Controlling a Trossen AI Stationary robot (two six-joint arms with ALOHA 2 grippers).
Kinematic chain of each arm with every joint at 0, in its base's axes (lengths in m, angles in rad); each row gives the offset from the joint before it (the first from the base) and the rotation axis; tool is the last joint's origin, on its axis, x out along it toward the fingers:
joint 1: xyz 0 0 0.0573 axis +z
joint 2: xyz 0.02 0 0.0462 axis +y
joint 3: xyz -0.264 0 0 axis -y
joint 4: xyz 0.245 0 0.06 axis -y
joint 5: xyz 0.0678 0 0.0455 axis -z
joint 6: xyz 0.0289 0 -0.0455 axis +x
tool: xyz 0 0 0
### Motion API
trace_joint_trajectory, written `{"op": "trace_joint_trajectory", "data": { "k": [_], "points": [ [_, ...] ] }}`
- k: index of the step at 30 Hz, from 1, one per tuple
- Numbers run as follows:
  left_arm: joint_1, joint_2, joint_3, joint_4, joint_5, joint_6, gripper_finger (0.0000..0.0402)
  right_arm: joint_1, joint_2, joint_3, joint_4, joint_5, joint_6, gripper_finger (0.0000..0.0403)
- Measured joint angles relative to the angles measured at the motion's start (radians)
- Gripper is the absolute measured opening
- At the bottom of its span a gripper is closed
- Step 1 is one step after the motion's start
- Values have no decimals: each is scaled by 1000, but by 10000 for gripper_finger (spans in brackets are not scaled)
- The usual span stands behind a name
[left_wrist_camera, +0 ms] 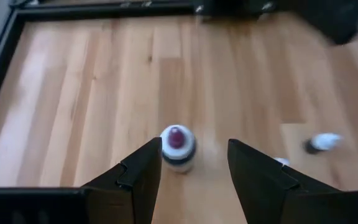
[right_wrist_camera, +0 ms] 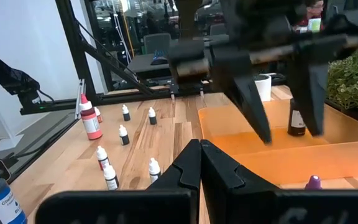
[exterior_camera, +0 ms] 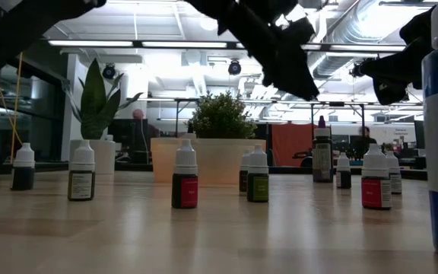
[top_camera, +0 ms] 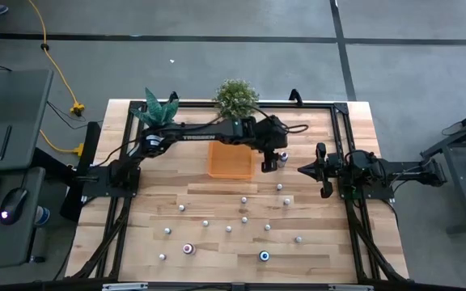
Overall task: Pick & Place food coloring
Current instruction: Put the large violet food coloring bottle into the orange bin
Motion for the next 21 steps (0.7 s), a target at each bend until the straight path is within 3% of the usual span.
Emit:
{"op": "trace_joint_trajectory", "data": {
  "k": [13,21],
  "points": [
    [3,12,-62,120,22,99,181,0,0,0,0,0,0,0],
    [4,12,-131,155,-36,101,259,0,0,0,0,0,0,0]
  ]
}}
